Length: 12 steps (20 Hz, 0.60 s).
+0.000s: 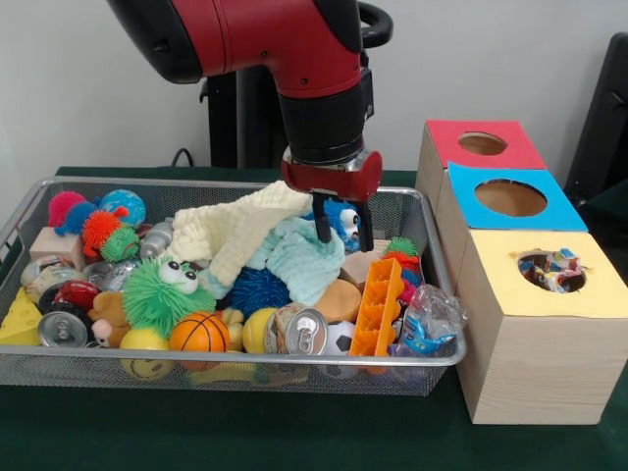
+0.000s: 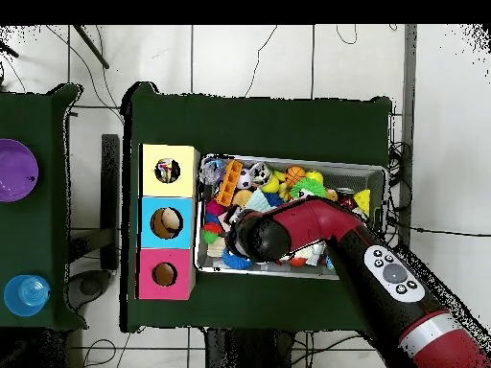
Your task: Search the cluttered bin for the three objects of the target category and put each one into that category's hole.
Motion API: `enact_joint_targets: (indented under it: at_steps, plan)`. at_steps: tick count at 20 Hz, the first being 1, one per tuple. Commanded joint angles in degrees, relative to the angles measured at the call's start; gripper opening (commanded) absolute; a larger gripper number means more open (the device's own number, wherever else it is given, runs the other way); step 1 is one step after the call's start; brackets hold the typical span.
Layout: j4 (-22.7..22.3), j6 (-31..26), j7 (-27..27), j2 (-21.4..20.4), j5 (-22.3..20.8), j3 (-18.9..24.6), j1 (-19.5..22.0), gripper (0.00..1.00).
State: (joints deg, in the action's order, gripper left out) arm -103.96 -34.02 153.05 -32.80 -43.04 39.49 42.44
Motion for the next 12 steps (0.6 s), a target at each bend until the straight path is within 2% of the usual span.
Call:
enact_joint_targets:
  at_steps: [1,7,12]
  plan:
    - [2.8,-11.1,-20.5,0.7,-3.0,-2.5,1.4,1.00]
    - [3.3,-12.9,-21.1,0.1,-3.7,-2.9,1.2,1.00]
    - [3.5,-11.9,-21.6,0.8,-3.8,-2.3,1.4,1.00]
